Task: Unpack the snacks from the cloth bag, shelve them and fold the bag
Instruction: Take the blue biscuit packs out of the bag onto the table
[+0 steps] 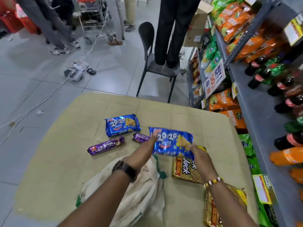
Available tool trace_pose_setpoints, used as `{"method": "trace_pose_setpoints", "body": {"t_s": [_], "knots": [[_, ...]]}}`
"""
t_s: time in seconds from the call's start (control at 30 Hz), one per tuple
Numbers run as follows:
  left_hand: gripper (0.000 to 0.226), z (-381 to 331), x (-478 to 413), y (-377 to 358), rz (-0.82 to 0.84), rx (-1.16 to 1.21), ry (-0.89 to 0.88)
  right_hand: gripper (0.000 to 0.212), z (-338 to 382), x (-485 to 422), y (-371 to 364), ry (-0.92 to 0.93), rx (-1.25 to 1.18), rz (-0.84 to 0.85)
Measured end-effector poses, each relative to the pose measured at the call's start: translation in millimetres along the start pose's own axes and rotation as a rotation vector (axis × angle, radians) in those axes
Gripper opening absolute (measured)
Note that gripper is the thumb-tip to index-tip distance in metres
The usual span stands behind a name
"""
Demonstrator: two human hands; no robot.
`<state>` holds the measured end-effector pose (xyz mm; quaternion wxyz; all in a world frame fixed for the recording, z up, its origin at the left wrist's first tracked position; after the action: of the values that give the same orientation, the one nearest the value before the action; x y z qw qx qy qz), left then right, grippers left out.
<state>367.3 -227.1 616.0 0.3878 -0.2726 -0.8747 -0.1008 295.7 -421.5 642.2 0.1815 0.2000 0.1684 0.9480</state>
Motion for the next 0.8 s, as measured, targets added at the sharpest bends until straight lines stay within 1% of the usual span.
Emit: {"method": "trace_pose_setpoints", "body": {"t_s": [0.03,0.07,0.17,0.23,0.3,0.37,0.43,0.5,0.6,0.67,0.73,0.8], "knots": [[0.091,-23.3,-12.8,-4.3,-0.013,-0.042,-0.028,0.030,1.5,-19.6,11.5,-0.008,-0.006,-0.045],[0.097,-42.9,-29.1,-7.0,-0.045,-0.084,-0.033,0.029,3.7,-40.1,22.3,0.004,-0.014,-0.089],[0.092,-92.7,-67.5,-15.7,-0.114,-0.170,-0.056,0.036,4.2,-99.2,45.1,-0.008,-0.032,-0.137],[0.093,-105.1,-95.3,-20.1,-0.120,-0.160,-0.032,0.040,-3.9,-132.2,53.3,-0.025,0.000,-0.153],[0.103,-101.3,-136.2,-23.7,-0.075,-0.098,-0.002,0.037,-20.3,-162.4,54.6,-0.040,0.072,-0.127],[0.113,-87.7,-185.1,-27.3,-0.025,-0.041,0.001,0.039,-40.8,-186.4,47.9,-0.069,0.158,-0.044],[0.106,-69.1,-229.0,-28.7,-0.011,-0.044,0.030,0.042,-62.6,-201.5,38.9,-0.115,0.245,0.029],[0.094,-55.7,-255.6,-34.8,0.008,-0.052,0.059,0.045,-88.1,-213.9,32.2,-0.176,0.273,0.048],[0.083,-44.8,-267.1,-41.4,0.020,-0.039,0.076,0.044,-117.0,-227.8,23.5,-0.210,0.316,0.066],[0.077,-40.5,-271.4,-41.9,0.023,-0.037,0.075,0.041,-122.5,-232.4,21.7,-0.199,0.363,0.089],[0.078,-28.6,-289.4,-35.4,-0.019,-0.051,0.074,0.044,-123.8,-235.1,21.7,-0.200,0.375,0.106],[0.092,-12.1,-309.6,-30.3,-0.031,-0.107,0.097,0.045,-121.9,-234.1,21.5,-0.207,0.405,0.139]]}}
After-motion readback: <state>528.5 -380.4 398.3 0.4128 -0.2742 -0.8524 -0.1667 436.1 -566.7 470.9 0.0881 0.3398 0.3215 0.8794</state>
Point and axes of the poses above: each hand's wrist, its own x-axis away from the middle knuckle, its own y-axis out of the back of the hand, z = x × y, the point moved 8 cm from there along -x, towards the middle knuckle, and after that the axes turned 8 degrees about y, right-handed, at the moved point
